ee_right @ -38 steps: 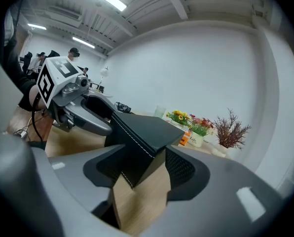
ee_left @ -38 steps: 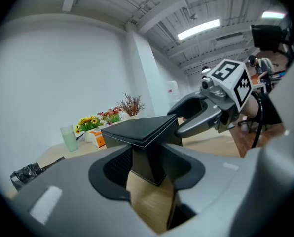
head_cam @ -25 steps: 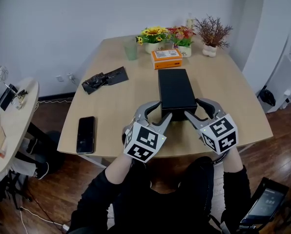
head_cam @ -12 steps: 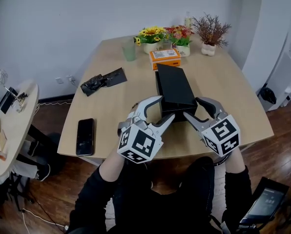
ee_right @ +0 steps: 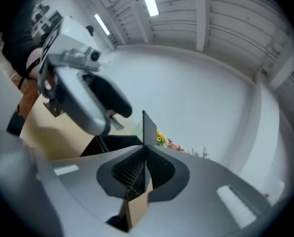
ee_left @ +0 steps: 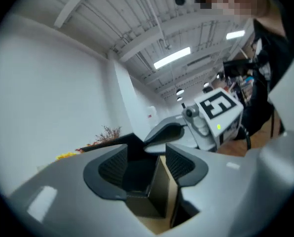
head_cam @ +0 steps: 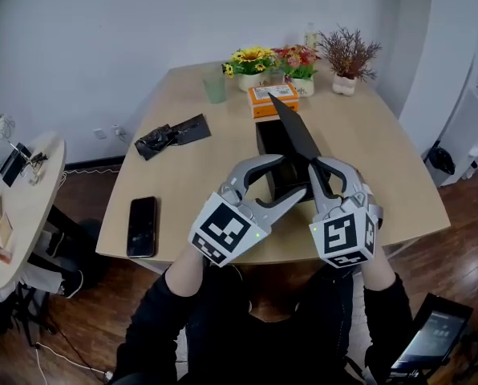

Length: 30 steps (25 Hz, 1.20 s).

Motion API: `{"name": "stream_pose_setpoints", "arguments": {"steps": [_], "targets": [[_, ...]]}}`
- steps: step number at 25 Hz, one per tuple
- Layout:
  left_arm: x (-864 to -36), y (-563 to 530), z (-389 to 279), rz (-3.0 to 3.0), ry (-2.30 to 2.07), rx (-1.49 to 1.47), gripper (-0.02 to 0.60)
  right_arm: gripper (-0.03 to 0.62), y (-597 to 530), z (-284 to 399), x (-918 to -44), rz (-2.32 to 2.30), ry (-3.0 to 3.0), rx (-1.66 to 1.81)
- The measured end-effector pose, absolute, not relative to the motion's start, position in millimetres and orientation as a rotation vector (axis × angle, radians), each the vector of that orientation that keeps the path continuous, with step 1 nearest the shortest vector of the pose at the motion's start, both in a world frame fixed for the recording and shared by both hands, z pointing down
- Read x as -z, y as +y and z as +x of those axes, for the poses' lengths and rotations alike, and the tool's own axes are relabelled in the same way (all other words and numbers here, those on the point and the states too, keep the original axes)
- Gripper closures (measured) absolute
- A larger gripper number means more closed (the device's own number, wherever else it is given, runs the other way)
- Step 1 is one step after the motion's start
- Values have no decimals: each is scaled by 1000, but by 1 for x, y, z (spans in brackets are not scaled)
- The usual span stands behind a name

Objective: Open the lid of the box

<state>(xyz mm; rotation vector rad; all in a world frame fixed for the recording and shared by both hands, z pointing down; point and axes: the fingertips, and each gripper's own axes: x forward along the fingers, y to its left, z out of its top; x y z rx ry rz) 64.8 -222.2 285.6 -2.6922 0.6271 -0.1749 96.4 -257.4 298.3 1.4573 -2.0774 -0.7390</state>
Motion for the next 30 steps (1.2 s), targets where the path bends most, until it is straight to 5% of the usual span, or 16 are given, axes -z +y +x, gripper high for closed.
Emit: {"name": "stream_pose_setpoints", "arguments": {"steps": [4, 8, 13, 18, 24, 30], "targets": [[-328, -233, 66, -2275, 737, 556, 378, 574, -262, 130, -280, 1701, -2413, 350], [-349, -236, 65, -2252, 747, 621, 536, 574, -267, 169, -280, 1906, -2750, -330], [-347, -237, 63, -2283, 783, 574, 537, 574, -275, 212, -316, 1940, -2967, -1471], [-347, -237, 64, -2300, 803, 565, 535, 566, -275, 222, -347, 1873, -2895, -2020], [-347, -238, 63, -2316, 824, 548, 532, 530, -246, 237, -342, 2179, -2740, -1597], [-338, -240, 55, -2384, 901, 455, 526, 560, -219, 229, -266, 2218, -2875, -540]]}}
